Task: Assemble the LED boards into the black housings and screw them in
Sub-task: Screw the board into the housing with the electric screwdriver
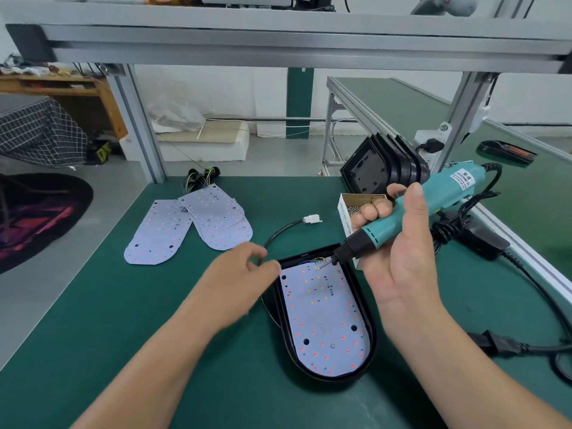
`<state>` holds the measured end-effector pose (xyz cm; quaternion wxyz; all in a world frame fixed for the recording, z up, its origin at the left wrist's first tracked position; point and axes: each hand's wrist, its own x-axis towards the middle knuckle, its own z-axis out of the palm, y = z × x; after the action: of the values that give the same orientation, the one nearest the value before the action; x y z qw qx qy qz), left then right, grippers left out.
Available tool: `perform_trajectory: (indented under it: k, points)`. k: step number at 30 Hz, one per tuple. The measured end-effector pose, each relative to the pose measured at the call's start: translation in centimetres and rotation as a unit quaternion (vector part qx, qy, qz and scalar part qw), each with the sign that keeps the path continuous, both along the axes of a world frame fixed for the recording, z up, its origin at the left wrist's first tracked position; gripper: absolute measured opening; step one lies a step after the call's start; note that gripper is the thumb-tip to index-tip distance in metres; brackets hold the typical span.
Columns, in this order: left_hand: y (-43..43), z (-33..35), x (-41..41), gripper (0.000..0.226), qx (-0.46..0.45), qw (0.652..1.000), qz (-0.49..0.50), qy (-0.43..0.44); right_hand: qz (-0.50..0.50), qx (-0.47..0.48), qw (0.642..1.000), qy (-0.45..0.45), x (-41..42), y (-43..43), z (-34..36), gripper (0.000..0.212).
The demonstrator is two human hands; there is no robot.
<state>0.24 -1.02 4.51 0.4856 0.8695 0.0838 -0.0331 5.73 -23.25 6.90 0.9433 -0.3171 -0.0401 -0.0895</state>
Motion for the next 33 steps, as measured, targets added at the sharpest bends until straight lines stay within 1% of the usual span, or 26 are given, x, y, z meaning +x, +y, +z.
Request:
perform_trajectory:
  k: [2,5,7,9,11,15,16,19,21,25,27,29,33]
  points:
    - [-0.4,0.0,-0.5,0.059,0.038,0.998,-0.046,0.033,0.000,-0.004,1.000,-0.002,0.0,0.0,0.0,0.024]
    - [-1.2,-0.3,-1.0,0.087,0.067,0.993,-0.093,0.041,-0.002,-0.013,1.000,-0.011,-0.1,0.2,0.1,0.023]
    - [-1.6,-0.5,-1.2,0.093,0.069,0.992,-0.101,0.037,-0.001,-0.021,1.000,-0.014,-0.1,0.2,0.1,0.023]
    - [-1.9,-0.5,-1.4,0.089,0.059,0.993,-0.097,0.032,-0.001,-0.026,0.999,-0.018,-0.1,0.3,0.0,0.023]
    - [-2.5,-0.7,-1.6,0.088,0.016,0.995,-0.098,0.034,-0.003,-0.030,0.999,-0.021,-0.1,0.3,-0.1,0.023]
    - [-3.4,-1.6,-1.3,0.094,-0.042,0.997,-0.062,0.017,-0.003,-0.034,0.999,-0.019,0.1,0.2,-0.3,0.022]
    - [-3.4,-1.8,-1.2,0.087,-0.048,0.997,-0.062,0.014,-0.005,-0.035,0.999,-0.018,0.2,0.2,-0.3,0.022]
    - [-3.2,-2.2,-0.9,0.059,-0.047,0.996,-0.076,0.005,-0.007,-0.038,0.999,-0.017,0.2,0.1,-0.2,0.021]
    - [-3.3,-2.3,-0.8,0.052,-0.064,0.995,-0.078,0.007,-0.010,-0.043,0.999,-0.015,0.2,0.1,-0.1,0.020]
    - [-3.6,-2.6,-0.5,0.051,-0.081,0.994,-0.075,0.017,-0.021,-0.061,0.998,-0.004,0.2,0.4,0.4,0.015]
    - [-3.8,-2.7,-0.4,0.051,-0.103,0.992,-0.075,0.025,-0.026,-0.073,0.997,-0.001,0.1,0.7,0.5,0.017]
    - [-3.9,-2.7,-0.3,0.052,-0.119,0.989,-0.078,0.034,-0.030,-0.088,0.996,-0.003,0.0,1.1,0.5,0.018]
    - [-4.0,-2.7,-0.1,0.052,-0.128,0.988,-0.081,0.041,-0.040,-0.122,0.992,-0.015,-0.1,1.9,0.4,0.015]
